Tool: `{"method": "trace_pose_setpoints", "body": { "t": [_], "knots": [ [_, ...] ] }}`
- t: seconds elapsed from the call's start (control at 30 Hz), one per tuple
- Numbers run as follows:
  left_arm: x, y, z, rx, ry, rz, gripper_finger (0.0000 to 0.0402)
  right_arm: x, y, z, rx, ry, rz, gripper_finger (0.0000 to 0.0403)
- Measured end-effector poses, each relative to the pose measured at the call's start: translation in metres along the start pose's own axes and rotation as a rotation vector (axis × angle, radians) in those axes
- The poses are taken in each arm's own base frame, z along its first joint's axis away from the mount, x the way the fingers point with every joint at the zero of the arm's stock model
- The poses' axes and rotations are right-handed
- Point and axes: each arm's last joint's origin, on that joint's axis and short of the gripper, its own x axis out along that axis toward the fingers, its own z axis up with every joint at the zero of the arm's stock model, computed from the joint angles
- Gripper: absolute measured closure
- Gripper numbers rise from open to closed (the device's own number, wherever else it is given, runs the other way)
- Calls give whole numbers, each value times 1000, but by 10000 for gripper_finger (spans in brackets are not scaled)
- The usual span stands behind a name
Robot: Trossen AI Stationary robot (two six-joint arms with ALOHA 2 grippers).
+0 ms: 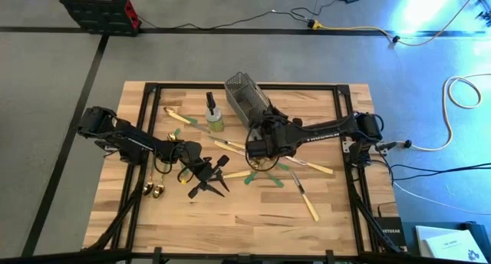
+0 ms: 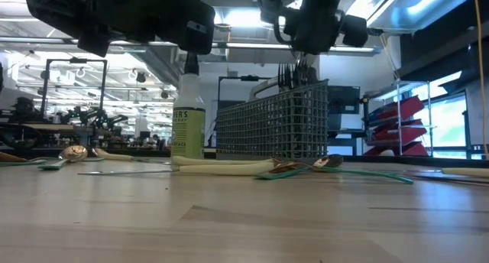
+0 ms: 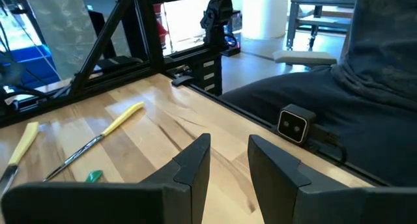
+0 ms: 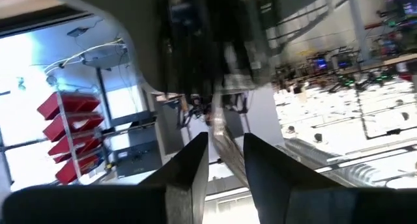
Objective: Sort silverware
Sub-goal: Put the black fork into the gray silverware organizer
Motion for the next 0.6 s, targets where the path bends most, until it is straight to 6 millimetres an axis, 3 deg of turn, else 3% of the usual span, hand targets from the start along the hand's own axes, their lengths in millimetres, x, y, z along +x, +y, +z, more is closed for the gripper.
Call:
{"method": "trace_pose_setpoints", "body": {
  "t": [0.13, 0.27, 0.33, 0.47, 0.6],
  "knots": [
    [0, 0, 0, 0, -1, 0, 311, -23, -13, -16, 73, -43, -59, 323],
    [0, 0, 0, 0, -1, 0, 311, -43, -27, -45, 252, -56, -121, 323],
    [0, 0, 0, -2, -1, 0, 311, -51, -35, -65, 452, -70, -147, 323],
    [0, 0, 0, -4, -1, 0, 311, -54, -46, -114, 1059, -127, -155, 323],
    [0, 0, 0, -4, -1, -2, 311, -52, -41, -161, 1524, -400, 27, 323]
  ]
}}
